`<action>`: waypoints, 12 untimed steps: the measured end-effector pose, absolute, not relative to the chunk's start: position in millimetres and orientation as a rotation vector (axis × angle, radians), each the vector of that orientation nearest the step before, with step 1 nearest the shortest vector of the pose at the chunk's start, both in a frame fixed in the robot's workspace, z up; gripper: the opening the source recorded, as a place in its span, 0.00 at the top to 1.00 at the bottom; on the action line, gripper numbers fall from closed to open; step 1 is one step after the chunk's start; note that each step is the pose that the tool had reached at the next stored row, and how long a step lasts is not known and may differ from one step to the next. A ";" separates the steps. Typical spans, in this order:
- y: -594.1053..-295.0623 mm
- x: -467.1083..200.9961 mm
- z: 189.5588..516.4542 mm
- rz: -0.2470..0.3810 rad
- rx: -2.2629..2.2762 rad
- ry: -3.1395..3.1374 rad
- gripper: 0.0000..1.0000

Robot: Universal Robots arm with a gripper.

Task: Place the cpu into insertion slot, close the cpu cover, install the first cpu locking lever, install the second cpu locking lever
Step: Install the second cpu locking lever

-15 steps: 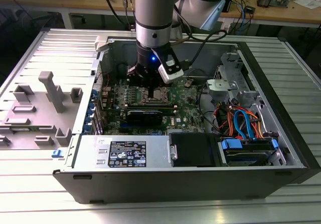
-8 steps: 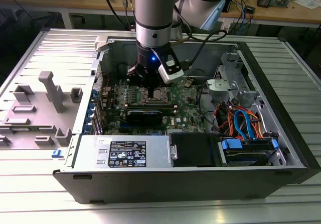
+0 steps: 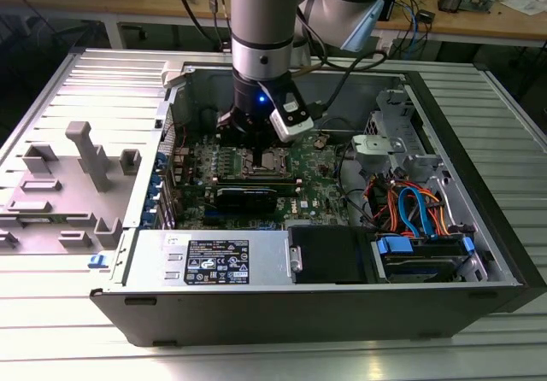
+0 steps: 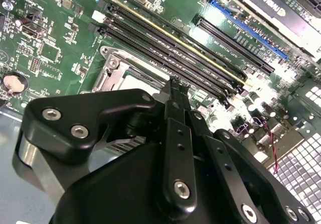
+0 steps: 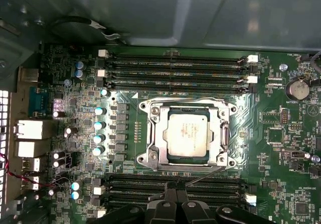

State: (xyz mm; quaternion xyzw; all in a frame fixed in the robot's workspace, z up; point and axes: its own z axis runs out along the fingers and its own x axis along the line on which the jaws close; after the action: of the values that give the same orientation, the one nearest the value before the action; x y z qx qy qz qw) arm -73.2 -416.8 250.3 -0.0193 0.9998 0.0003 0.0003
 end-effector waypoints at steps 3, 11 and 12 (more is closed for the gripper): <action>-417.2 -72.9 251.0 0.001 -0.067 3.144 0.89; -423.8 -72.9 243.7 0.005 -0.115 3.180 0.89; -425.2 -72.9 242.2 0.006 -0.120 3.180 0.89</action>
State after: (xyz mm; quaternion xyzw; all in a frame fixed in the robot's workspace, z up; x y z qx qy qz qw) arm -72.9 -425.2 242.2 -0.0376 0.9991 0.0020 -0.0201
